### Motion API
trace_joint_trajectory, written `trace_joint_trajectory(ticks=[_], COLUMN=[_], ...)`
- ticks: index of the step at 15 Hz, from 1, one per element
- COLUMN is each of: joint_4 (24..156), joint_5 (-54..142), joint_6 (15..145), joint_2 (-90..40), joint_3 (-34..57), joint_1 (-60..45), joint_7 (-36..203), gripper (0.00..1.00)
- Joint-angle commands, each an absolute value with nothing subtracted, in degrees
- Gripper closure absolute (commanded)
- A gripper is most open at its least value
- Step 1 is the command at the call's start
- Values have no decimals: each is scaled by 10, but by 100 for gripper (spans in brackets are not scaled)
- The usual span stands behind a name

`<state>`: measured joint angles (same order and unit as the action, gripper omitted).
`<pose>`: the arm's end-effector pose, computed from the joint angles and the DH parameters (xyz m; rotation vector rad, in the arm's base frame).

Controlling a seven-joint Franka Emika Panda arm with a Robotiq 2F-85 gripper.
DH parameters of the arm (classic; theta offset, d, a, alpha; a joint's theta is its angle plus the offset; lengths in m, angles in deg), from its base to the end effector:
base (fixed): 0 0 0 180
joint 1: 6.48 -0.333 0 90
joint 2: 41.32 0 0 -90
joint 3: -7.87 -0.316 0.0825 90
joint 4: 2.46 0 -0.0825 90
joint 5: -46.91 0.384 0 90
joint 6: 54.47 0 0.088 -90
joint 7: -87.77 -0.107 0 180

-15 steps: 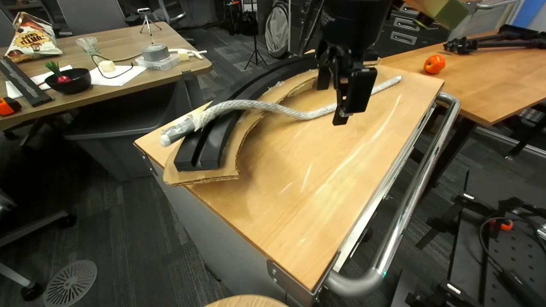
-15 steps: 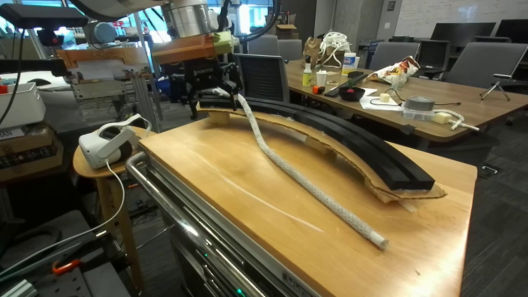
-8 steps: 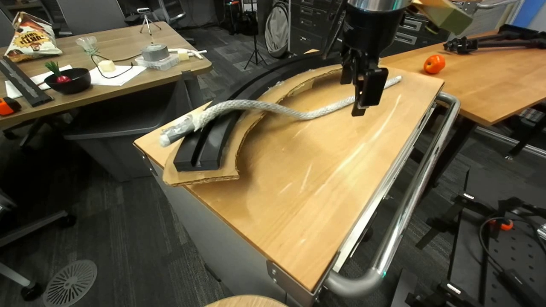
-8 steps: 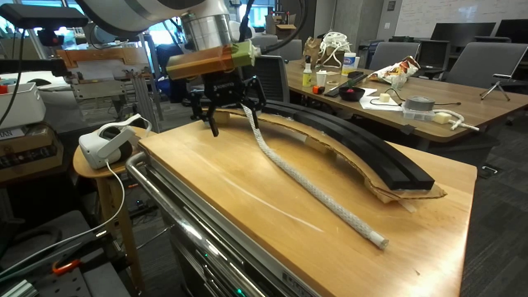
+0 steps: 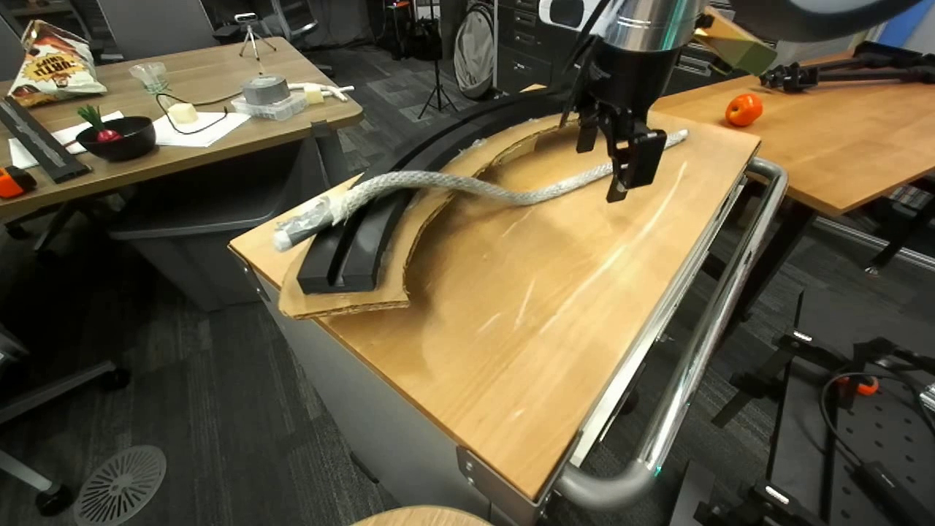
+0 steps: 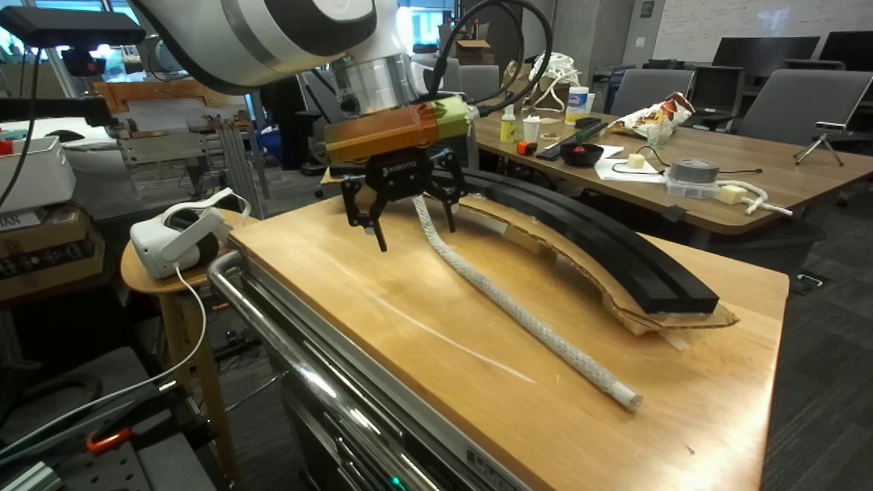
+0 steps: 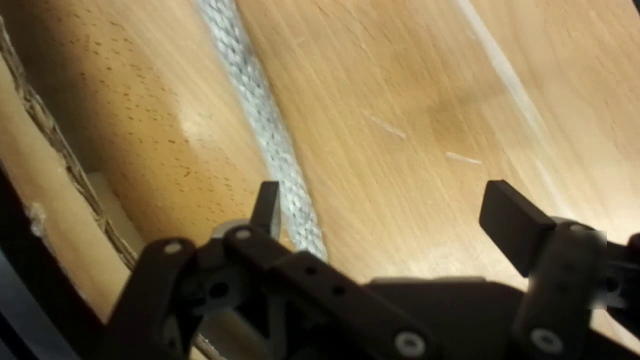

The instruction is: Put the rope along the center of the black object

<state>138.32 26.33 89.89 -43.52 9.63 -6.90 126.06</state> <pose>0.4841 -0.0081 0.3206 2.5928 1.2965 0.0269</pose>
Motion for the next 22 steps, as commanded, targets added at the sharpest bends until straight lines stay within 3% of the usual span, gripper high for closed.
trace_joint_trajectory(ticks=[1,14,22], joint_4=[1417,1336,1247], joint_5=[222,282,500], joint_6=[942,959,901], joint_2=[-464,-392,-304], joint_3=[95,105,86], joint_1=[-65,-51,-20], joint_7=[1331,1400,1590], gripper=[0,0,0])
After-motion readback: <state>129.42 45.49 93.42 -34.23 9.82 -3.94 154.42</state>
